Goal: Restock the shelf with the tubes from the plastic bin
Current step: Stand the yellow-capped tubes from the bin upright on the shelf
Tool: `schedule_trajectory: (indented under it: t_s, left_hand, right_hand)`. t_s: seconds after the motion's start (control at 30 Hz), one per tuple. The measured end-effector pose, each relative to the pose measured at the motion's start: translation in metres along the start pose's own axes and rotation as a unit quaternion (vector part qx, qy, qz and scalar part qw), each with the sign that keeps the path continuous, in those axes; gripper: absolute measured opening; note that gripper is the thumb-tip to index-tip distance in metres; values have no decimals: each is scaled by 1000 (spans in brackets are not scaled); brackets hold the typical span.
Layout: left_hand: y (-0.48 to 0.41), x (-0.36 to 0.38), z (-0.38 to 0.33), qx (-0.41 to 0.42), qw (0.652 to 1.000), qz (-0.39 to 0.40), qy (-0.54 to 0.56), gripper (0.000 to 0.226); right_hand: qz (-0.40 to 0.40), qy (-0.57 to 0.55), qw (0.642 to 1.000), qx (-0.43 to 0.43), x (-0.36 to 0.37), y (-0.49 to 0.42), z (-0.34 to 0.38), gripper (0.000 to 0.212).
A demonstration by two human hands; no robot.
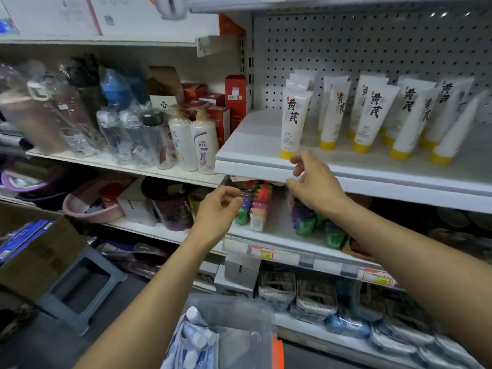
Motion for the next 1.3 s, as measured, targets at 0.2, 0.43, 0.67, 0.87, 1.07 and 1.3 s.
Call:
schedule_trajectory:
  t_s: [0.2, 0.43, 0.67, 0.87, 1.07, 1.3]
  left_hand:
    - [20, -7, 53, 20, 993, 38, -112, 18]
    - [67, -1, 178, -111, 981, 105, -117, 20]
    - [131, 20, 319, -294, 944, 124, -90, 23]
    - [186, 31, 423, -415, 891, 141, -114, 5]
    - [222, 19, 495, -515, 831, 105, -183, 28]
    - [265, 45, 520, -715, 681, -114, 111, 40]
  right_hand:
    - [99, 111, 988, -48, 61, 63, 17, 36]
    - [293, 89, 950, 66, 175, 147, -28, 30]
    - [426, 13, 890, 161, 287, 231, -79, 27]
    - [502, -49, 815, 285, 379, 313, -128, 10]
    - [500, -46, 767, 399, 450, 375, -168, 26]
    - [448, -119, 717, 520, 514, 417, -174, 21]
Point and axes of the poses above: each hand's wrist, its own y-axis away from the middle knuckle, its own x-axis out of the palm, z = x × y, the point moved 10 cm from there along -y, towards the middle knuckle, and after that the axes turned 7 degrees about -z, right-handed, at the moved point
